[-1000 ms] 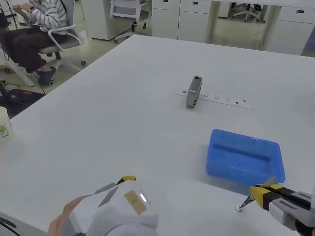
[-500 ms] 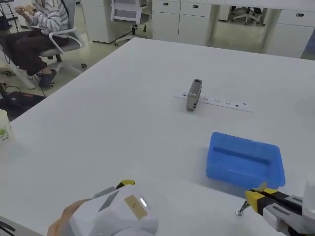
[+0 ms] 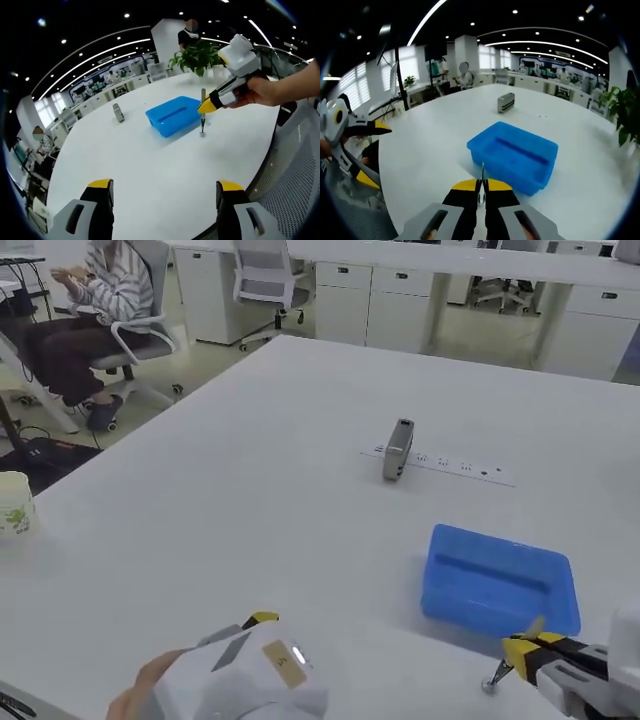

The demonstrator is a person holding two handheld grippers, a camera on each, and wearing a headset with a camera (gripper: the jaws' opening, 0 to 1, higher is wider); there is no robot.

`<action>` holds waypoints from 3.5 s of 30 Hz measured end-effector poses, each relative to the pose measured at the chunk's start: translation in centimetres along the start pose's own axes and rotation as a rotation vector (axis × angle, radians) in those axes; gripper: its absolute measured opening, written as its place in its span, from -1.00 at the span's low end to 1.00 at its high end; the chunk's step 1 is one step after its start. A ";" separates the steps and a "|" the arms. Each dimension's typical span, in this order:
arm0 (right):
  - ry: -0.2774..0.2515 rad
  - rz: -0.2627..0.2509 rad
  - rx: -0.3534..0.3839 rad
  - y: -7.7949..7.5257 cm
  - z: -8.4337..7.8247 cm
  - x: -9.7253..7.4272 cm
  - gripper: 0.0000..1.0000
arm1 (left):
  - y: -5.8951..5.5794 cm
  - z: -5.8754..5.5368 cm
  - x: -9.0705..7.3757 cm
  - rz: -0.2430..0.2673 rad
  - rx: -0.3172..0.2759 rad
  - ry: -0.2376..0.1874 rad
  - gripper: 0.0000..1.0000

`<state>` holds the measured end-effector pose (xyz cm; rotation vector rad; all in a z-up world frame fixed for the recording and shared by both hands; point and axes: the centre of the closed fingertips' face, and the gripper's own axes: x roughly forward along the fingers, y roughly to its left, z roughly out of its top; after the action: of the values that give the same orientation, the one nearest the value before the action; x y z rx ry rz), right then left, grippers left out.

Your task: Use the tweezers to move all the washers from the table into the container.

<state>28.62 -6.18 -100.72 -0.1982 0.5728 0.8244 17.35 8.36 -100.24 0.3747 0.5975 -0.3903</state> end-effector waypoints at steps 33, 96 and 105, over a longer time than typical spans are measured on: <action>-0.142 -0.078 -0.042 -4.0 7.7 -0.3 -1.00 | 0.0 0.1 -0.1 -0.005 -0.010 -0.007 0.72; -0.163 -0.113 0.062 -5.5 6.4 1.5 -0.96 | 0.0 -0.4 0.1 0.003 0.017 0.028 0.69; -0.219 -0.110 0.072 -3.9 7.3 -2.2 -0.96 | -0.1 -0.4 0.1 -0.006 -0.001 0.027 0.70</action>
<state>33.29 -7.36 -93.64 -0.0713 0.3816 0.7071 17.19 8.41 -100.68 0.3777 0.6256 -0.3911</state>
